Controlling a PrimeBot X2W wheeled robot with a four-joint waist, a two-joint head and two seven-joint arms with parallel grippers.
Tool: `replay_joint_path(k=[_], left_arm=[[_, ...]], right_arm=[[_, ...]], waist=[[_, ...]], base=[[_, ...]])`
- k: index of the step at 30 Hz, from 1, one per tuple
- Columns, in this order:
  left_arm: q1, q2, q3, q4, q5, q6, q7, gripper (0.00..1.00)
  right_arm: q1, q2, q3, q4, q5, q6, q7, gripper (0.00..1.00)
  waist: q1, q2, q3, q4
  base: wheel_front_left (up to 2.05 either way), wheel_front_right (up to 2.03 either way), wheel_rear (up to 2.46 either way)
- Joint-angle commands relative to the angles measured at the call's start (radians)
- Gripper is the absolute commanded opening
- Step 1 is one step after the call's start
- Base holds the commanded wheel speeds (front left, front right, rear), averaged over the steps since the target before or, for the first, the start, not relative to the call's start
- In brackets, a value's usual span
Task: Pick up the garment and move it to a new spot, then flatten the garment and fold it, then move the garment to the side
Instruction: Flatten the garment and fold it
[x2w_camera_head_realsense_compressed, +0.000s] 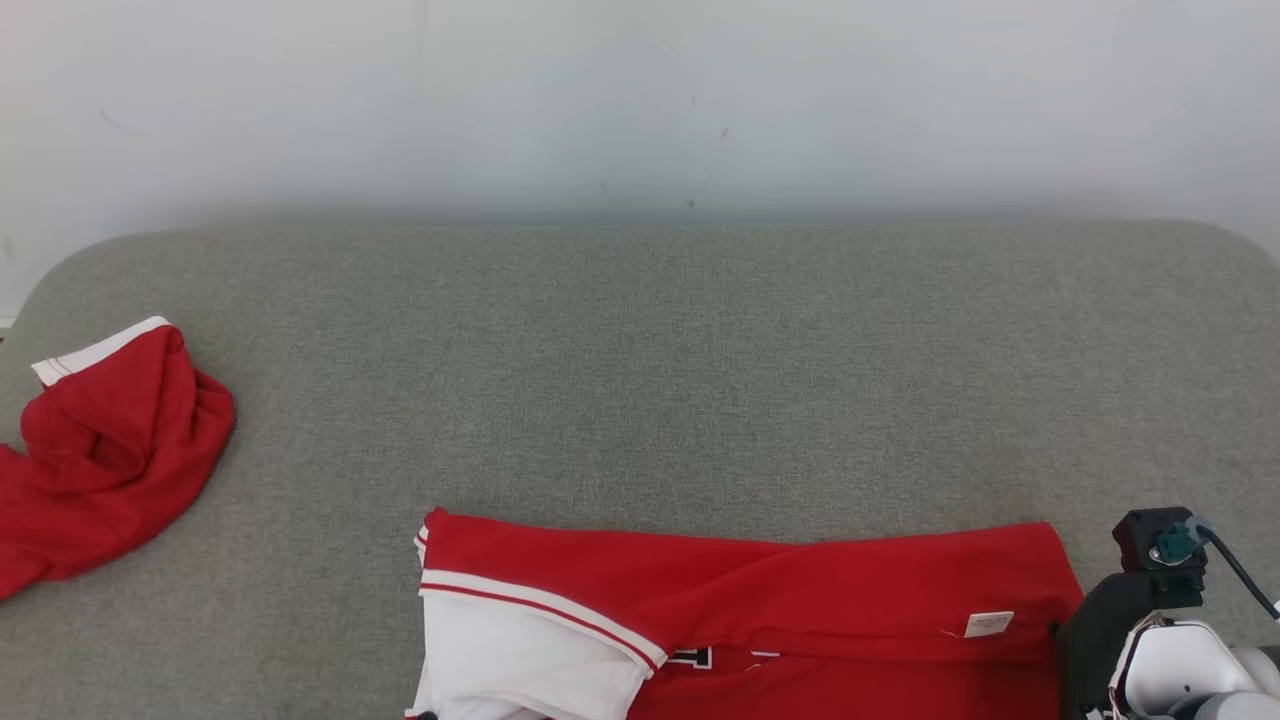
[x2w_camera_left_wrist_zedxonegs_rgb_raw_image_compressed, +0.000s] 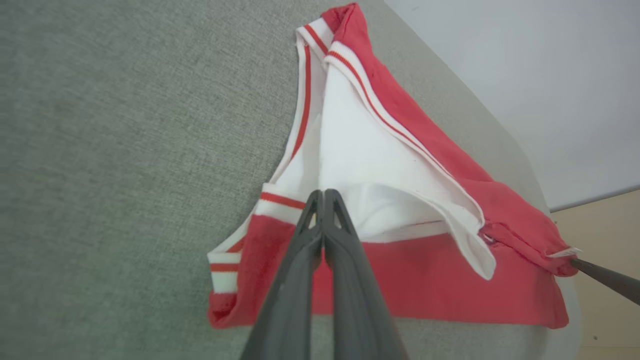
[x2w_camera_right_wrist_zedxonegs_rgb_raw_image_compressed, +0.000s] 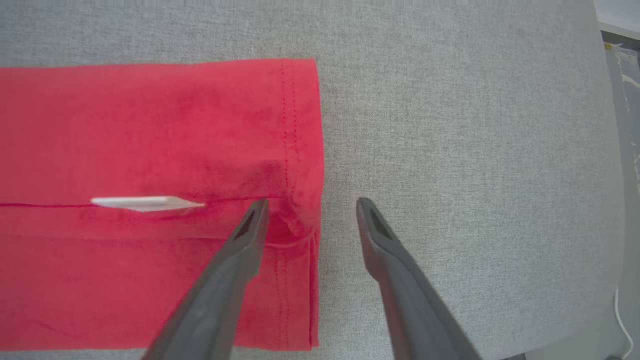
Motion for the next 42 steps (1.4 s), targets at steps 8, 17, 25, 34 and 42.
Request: replay_joint_path(k=[8,17,25,34,42], left_arm=[[-0.005,0.01,-0.016,0.045,0.047,0.008,-0.036,1.0],[-0.032,0.037,0.025,0.083,0.206,0.046,-0.242,1.0],[-0.001,-0.01,0.191,-0.133,0.42,0.034,-0.259,1.0],[0.056,-0.066,0.255,-0.231,0.515,0.0,-0.26,1.0],[0.067,-0.072,0.247,-0.222,0.53,-0.016,-0.26,1.0]], right_arm=[[0.014,0.036,-0.05,-0.037,0.011,-0.002,-0.055,1.0],[0.089,0.102,-0.2,-0.114,0.126,-0.002,-0.235,1.0],[0.127,0.103,-0.246,0.022,0.267,-0.002,-0.379,1.0],[0.097,0.103,-0.211,0.202,0.258,-0.002,-0.44,1.0],[0.058,0.103,-0.214,0.306,0.218,-0.002,-0.467,1.0]], waist=[[0.0,0.0,-0.007,0.004],[0.0,0.0,-0.05,0.031],[0.0,0.0,-0.075,0.048],[0.0,0.0,-0.083,0.068],[0.0,0.0,-0.081,0.08]], base=[[0.0,0.0,0.0],[0.0,0.0,0.0],[0.0,0.0,0.0],[0.0,0.0,0.0],[0.0,0.0,0.0]])
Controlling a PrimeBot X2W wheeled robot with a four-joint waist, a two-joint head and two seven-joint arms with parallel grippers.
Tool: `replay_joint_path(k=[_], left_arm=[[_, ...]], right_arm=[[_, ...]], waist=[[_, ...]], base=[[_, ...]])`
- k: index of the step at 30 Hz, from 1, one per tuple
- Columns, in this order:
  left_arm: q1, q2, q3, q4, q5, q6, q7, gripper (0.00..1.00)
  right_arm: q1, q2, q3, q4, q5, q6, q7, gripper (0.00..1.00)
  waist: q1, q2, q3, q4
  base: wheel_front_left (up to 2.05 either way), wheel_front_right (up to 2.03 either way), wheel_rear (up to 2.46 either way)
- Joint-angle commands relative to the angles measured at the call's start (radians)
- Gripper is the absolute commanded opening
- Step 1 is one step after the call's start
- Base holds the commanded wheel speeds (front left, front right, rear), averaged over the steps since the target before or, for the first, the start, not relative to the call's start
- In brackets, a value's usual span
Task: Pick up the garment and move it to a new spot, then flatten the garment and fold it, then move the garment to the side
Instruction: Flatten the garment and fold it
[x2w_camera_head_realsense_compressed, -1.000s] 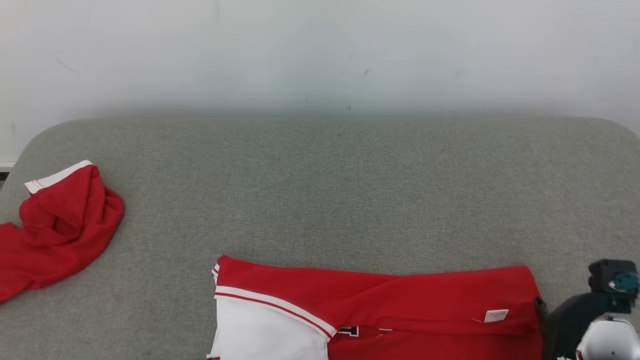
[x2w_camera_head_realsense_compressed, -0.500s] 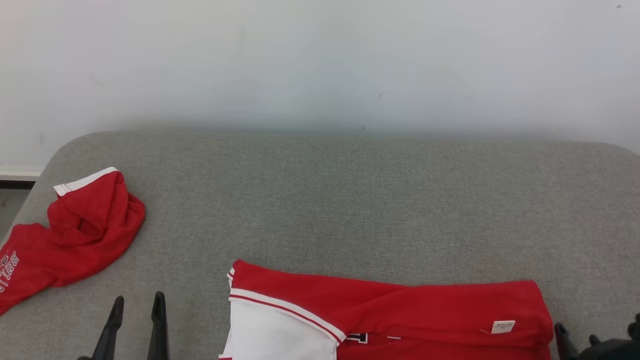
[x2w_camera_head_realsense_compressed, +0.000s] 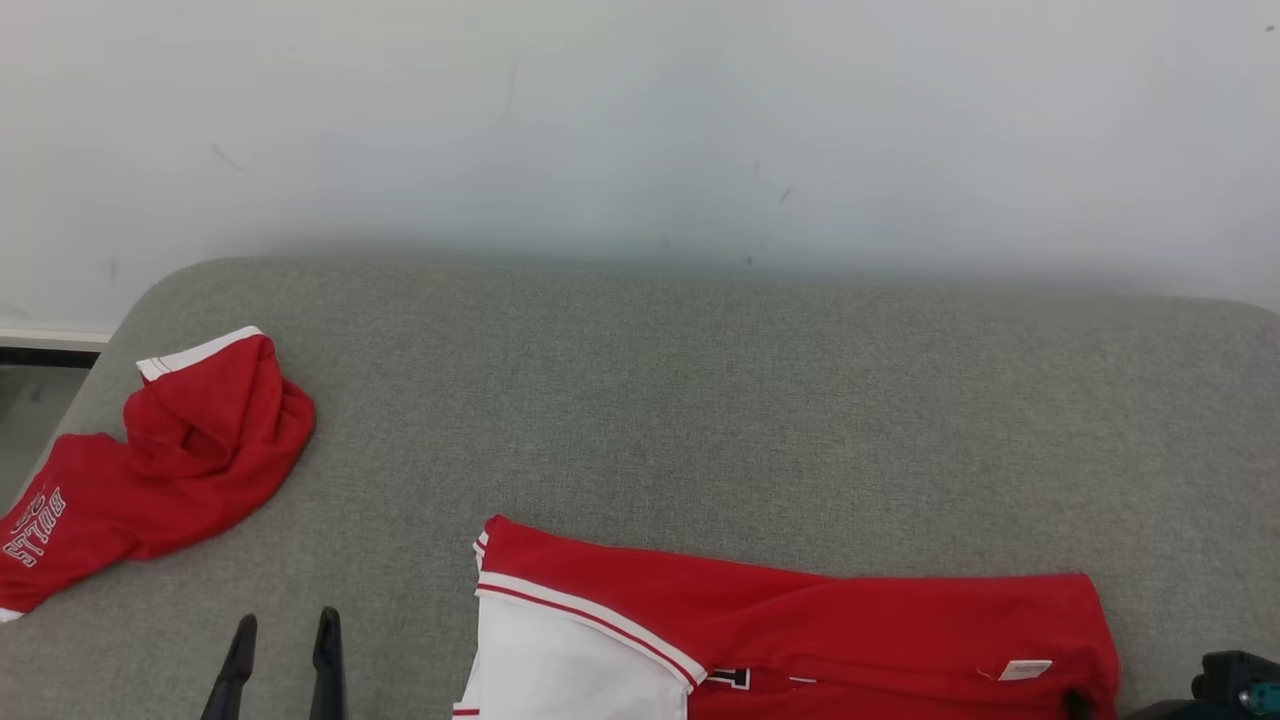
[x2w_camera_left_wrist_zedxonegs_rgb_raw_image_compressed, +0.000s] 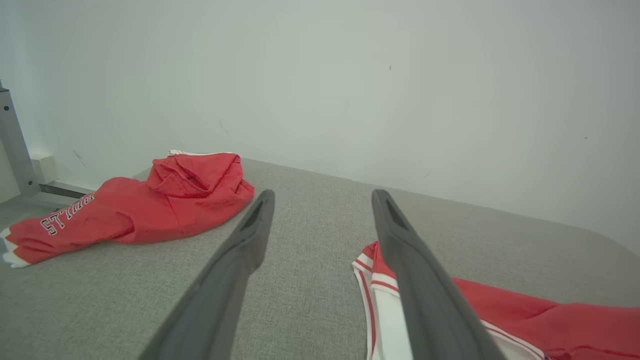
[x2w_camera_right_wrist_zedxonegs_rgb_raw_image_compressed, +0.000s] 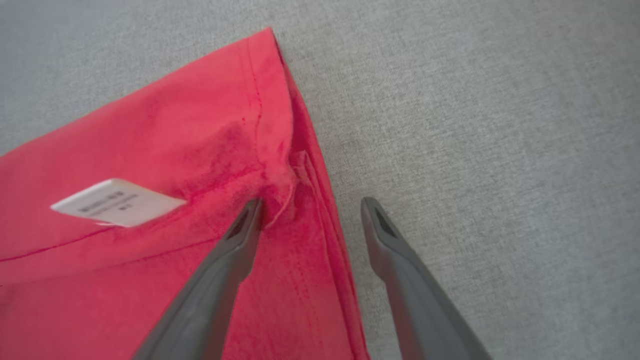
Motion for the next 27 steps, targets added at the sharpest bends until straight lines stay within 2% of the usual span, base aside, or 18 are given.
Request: replay_joint_path(k=[1,10,11,12,14,15,16,18,19,23,27], left_arm=[[0.007,-0.003,-0.002,0.004,0.003,-0.006,-0.004,1.0],[0.01,-0.003,-0.014,0.006,0.002,-0.014,-0.004,1.0],[0.008,-0.003,-0.014,0.005,0.002,-0.014,-0.004,1.0],[0.005,-0.003,-0.014,0.005,0.002,-0.015,-0.004,1.0],[0.001,-0.002,-0.012,0.004,0.004,-0.015,-0.004,1.0],[-0.001,-0.001,-0.01,0.004,0.007,-0.012,-0.004,1.0],[-0.003,0.0,-0.009,0.003,0.009,-0.01,-0.004,1.0],[-0.007,0.004,-0.008,0.005,0.014,-0.002,-0.004,1.0],[-0.008,0.005,-0.01,0.005,0.016,0.001,-0.004,1.0],[-0.011,0.011,-0.015,0.009,0.024,0.01,0.007,1.0],[-0.004,0.01,-0.015,0.013,0.017,0.021,0.029,1.0]], right_arm=[[-0.014,0.0,-0.002,0.011,-0.013,-0.002,0.001,1.0],[-0.067,0.002,0.003,0.114,-0.058,-0.002,0.026,1.0],[-0.071,0.002,0.005,0.122,-0.061,-0.002,0.033,0.95],[-0.075,0.003,0.01,0.13,-0.066,-0.002,0.039,0.8],[-0.079,0.003,0.016,0.145,-0.069,-0.002,0.047,0.62],[-0.084,0.004,0.019,0.149,-0.069,-0.002,0.047,0.49],[-0.089,0.003,0.021,0.154,-0.068,-0.002,0.046,0.42],[-0.1,0.003,0.028,0.159,-0.07,-0.002,0.043,0.09],[-0.105,0.003,0.032,0.16,-0.069,-0.002,0.04,0.0],[-0.124,0.002,0.024,0.158,-0.072,-0.002,0.018,0.0],[-0.137,-0.003,-0.047,0.14,-0.088,-0.003,-0.007,0.0]], waist=[[0.0,0.0,0.0,0.002],[0.0,0.0,0.011,0.003],[0.0,0.0,0.013,0.003],[0.0,0.0,0.015,0.003],[0.0,0.0,0.018,0.003],[0.0,0.0,0.02,0.003],[0.0,0.0,0.022,0.002],[0.0,0.0,0.025,0.002],[0.0,0.0,0.026,0.001],[0.0,0.0,0.027,0.0],[0.0,0.0,0.033,-0.008]], base=[[0.0,0.0,0.0],[0.0,0.0,0.0],[0.0,0.0,0.0],[0.0,0.0,0.0],[0.0,0.0,0.0],[0.0,0.0,0.0],[0.0,0.0,0.0],[0.0,0.0,0.0],[0.0,0.0,0.0],[0.0,0.0,0.0],[0.0,0.0,0.0]])
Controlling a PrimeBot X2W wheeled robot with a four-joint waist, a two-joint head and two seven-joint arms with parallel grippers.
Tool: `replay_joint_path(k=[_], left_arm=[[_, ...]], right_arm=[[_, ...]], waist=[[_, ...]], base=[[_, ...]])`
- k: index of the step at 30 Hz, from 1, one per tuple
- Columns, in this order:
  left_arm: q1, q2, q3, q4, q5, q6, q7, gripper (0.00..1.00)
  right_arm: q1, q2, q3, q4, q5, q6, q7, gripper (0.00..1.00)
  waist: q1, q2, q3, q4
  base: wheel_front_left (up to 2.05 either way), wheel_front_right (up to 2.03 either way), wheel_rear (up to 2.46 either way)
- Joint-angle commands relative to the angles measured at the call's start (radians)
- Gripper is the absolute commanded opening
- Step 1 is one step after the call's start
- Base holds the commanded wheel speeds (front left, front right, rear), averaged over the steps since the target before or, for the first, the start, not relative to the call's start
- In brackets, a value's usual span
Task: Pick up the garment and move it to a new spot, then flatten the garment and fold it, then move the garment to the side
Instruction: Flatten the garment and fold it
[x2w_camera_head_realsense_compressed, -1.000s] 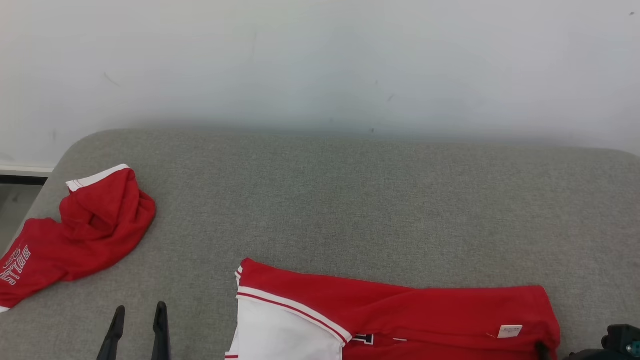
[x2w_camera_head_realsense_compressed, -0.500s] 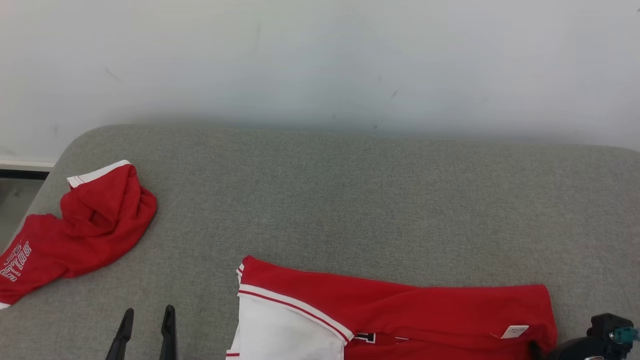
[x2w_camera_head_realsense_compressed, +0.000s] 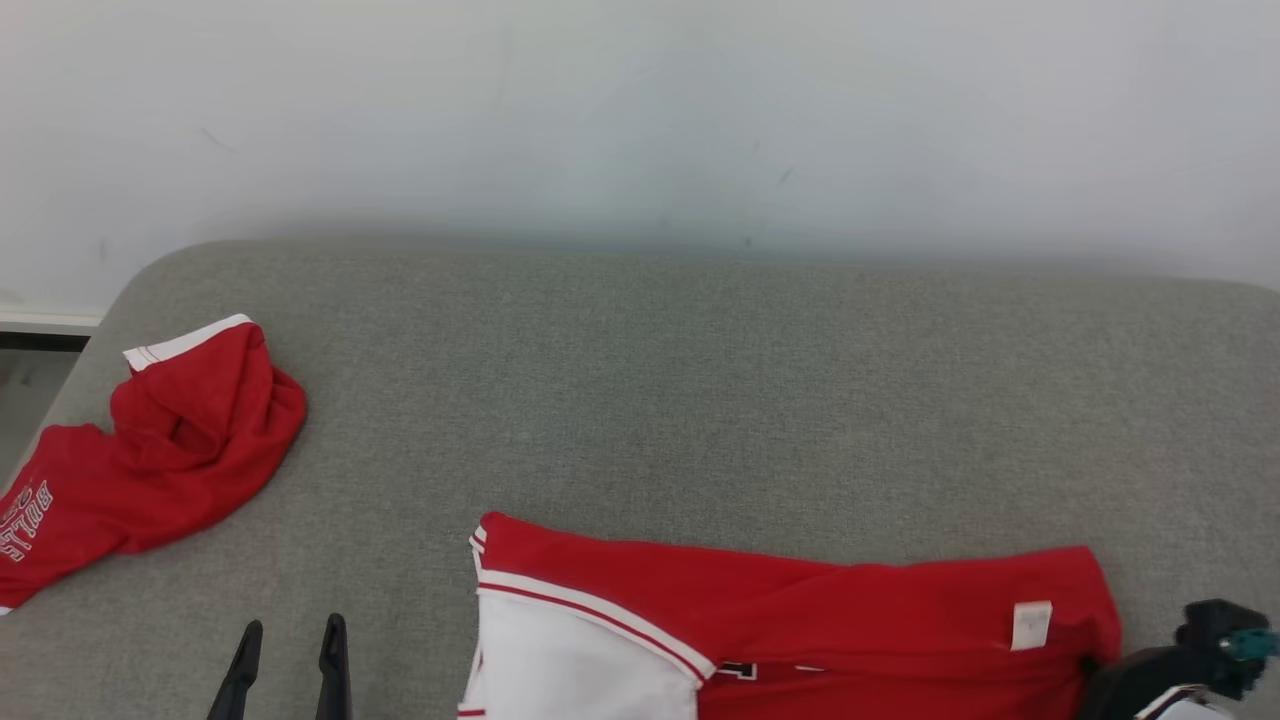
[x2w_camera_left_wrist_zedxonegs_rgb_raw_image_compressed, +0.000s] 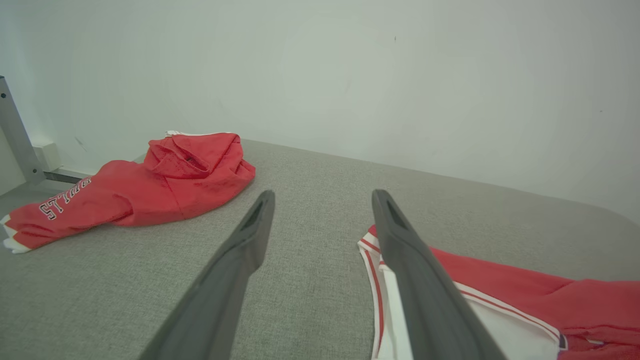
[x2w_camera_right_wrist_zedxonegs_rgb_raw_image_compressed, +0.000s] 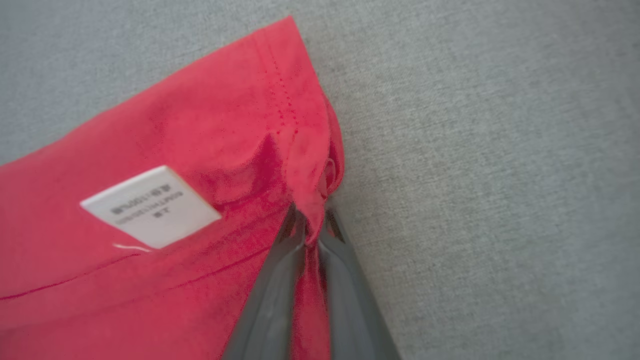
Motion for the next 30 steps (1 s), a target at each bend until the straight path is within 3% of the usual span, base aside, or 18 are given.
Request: replay_joint_path(k=[1,10,19,23,30], left_arm=[[-0.001,0.001,0.0,0.002,-0.003,0.005,0.008,1.0],[-0.013,0.005,0.004,-0.015,-0.01,0.03,0.039,1.0],[-0.026,0.007,-0.007,-0.013,-0.015,0.032,0.047,1.0],[-0.03,0.004,-0.013,-0.005,-0.016,0.032,0.046,1.0],[-0.022,-0.002,-0.018,0.011,-0.028,0.032,0.039,1.0]], right_arm=[[-0.01,-0.01,-0.038,-0.006,-0.012,-0.004,-0.01,0.0],[-0.098,-0.007,-0.258,-0.133,-0.118,-0.004,0.003,0.0],[-0.122,-0.006,-0.363,-0.295,-0.195,-0.003,0.051,0.0],[-0.06,-0.004,-0.281,-0.363,-0.154,-0.003,0.104,0.0],[0.084,-0.004,0.102,-0.489,0.07,-0.003,0.173,0.0]], waist=[[0.0,0.0,0.005,-0.006],[0.0,0.0,0.03,-0.065],[0.0,0.0,0.052,-0.104],[0.0,0.0,0.05,-0.101],[0.0,0.0,0.033,-0.089]], base=[[0.0,0.0,0.0],[0.0,0.0,0.0],[0.0,0.0,0.0],[0.0,0.0,0.0],[0.0,0.0,0.0]])
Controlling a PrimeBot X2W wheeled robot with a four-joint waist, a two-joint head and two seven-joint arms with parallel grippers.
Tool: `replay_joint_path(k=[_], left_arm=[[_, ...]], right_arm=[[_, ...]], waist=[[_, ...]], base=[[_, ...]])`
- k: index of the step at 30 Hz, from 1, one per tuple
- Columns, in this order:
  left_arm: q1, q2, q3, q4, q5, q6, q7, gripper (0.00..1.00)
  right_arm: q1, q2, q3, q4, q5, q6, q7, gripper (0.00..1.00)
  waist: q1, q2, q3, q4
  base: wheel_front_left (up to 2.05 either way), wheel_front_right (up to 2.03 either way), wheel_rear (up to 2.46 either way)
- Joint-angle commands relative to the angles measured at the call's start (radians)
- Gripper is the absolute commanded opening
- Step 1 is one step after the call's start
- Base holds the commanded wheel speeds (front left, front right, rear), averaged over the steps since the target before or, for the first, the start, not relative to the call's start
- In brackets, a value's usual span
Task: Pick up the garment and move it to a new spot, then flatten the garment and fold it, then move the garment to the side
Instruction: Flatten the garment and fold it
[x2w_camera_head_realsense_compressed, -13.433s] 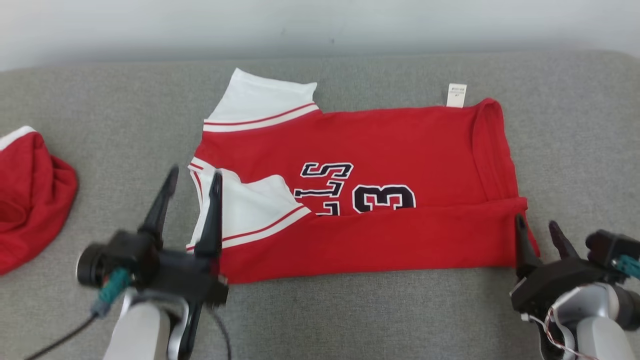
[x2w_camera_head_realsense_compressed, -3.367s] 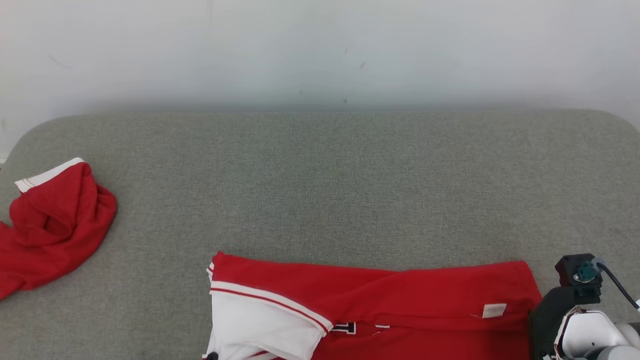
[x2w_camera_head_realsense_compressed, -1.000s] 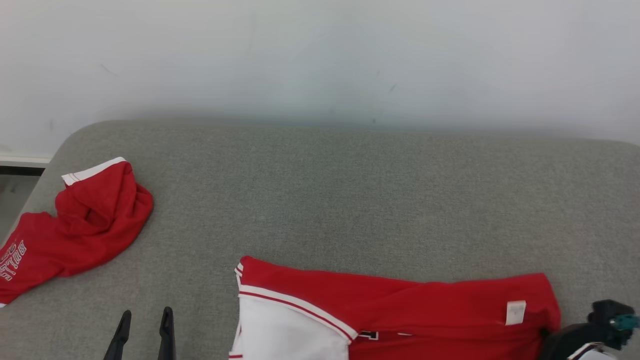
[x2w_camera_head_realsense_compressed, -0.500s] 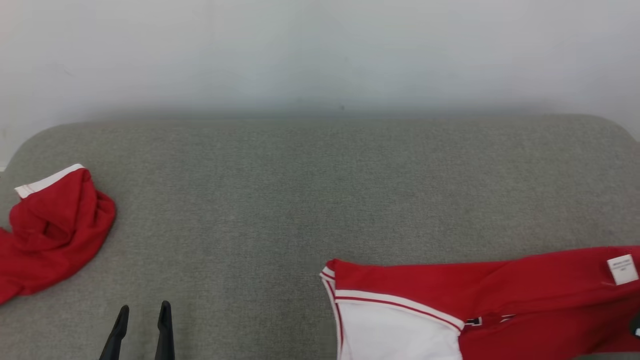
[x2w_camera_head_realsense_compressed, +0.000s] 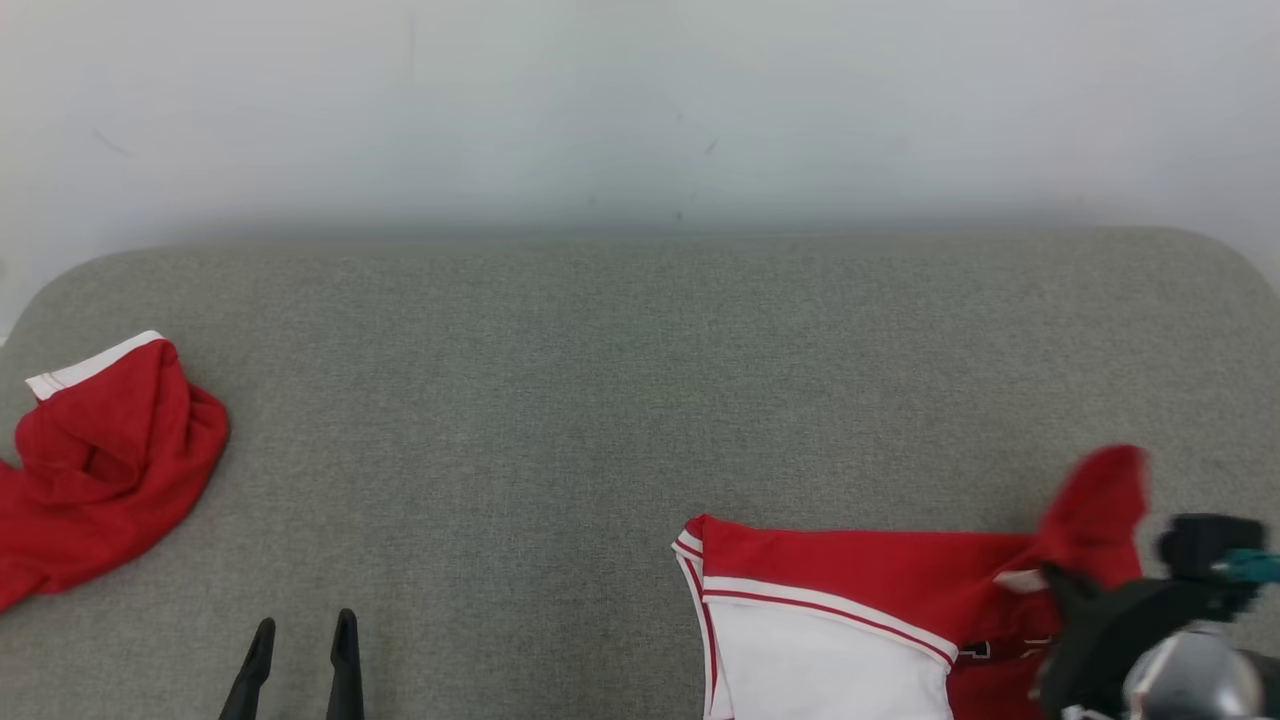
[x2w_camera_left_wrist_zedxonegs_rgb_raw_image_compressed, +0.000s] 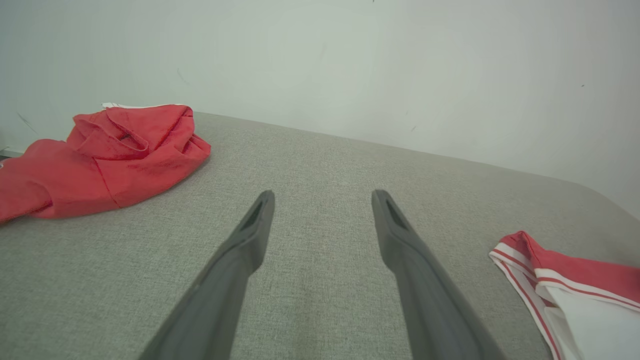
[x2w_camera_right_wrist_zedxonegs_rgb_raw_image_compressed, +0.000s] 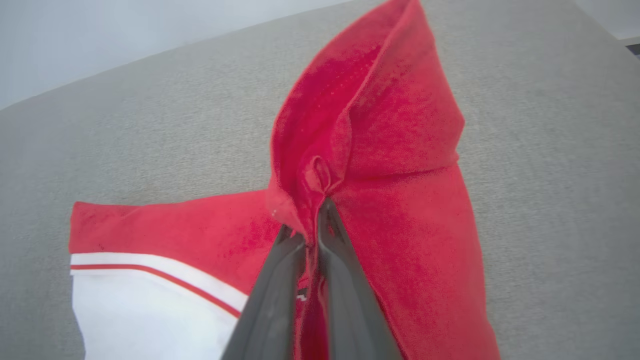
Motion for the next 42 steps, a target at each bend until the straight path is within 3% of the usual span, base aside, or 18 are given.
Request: replay_joint_path(k=[1,3,8,23,24,25,26,34,42], left_arm=[[-0.004,-0.005,-0.003,0.005,-0.007,-0.004,-0.003,1.0],[-0.005,-0.007,-0.013,0.011,-0.01,-0.008,-0.004,1.0],[-0.007,-0.008,-0.021,0.024,-0.015,-0.008,-0.009,1.0],[0.0,0.0,-0.039,0.05,-0.028,-0.014,-0.012,1.0],[0.001,0.0,-0.039,0.051,-0.027,-0.014,-0.012,1.0],[0.001,0.0,-0.039,0.051,-0.027,-0.014,-0.012,1.0],[0.002,0.0,-0.04,0.052,-0.027,-0.014,-0.012,1.0],[0.014,0.007,-0.04,0.06,-0.033,-0.01,-0.013,1.0],[0.022,0.006,-0.046,0.064,-0.039,-0.008,-0.021,1.0]], right_arm=[[0.031,0.0,0.085,-0.024,0.037,-0.002,0.003,0.0],[0.064,0.0,0.241,-0.04,0.095,-0.002,0.007,0.0],[0.071,0.0,0.407,0.0,0.145,-0.002,-0.003,0.0],[-0.012,0.001,0.542,0.191,0.165,-0.002,-0.046,0.0],[-0.016,0.001,0.547,0.195,0.165,-0.002,-0.049,0.17],[-0.016,0.001,0.547,0.195,0.165,-0.002,-0.049,0.17],[-0.019,0.001,0.552,0.2,0.172,-0.002,-0.052,1.0],[0.008,0.0,0.593,0.128,0.243,-0.002,-0.033,1.0],[0.083,0.001,0.376,-0.042,0.151,-0.002,-0.043,1.0]], waist=[[-0.0001,-0.0002,-0.007,0.009],[-0.0001,-0.0002,-0.015,0.021],[-0.0001,-0.0002,-0.021,0.047],[-0.0001,-0.0002,-0.036,0.104],[-0.0001,-0.0002,-0.037,0.105],[-0.0001,-0.0002,-0.037,0.105],[-0.0001,-0.0002,-0.039,0.106],[-0.0001,-0.0002,-0.054,0.096],[-0.0001,-0.0002,-0.061,0.084]], base=[[0.0,0.0,0.0],[0.0,0.0,0.0],[0.0,0.0,0.0],[0.0,0.0,0.0],[0.0,0.0,0.0],[0.0,0.0,0.0],[0.0,0.0,0.0],[0.0,0.0,0.0],[0.0,0.0,0.0]])
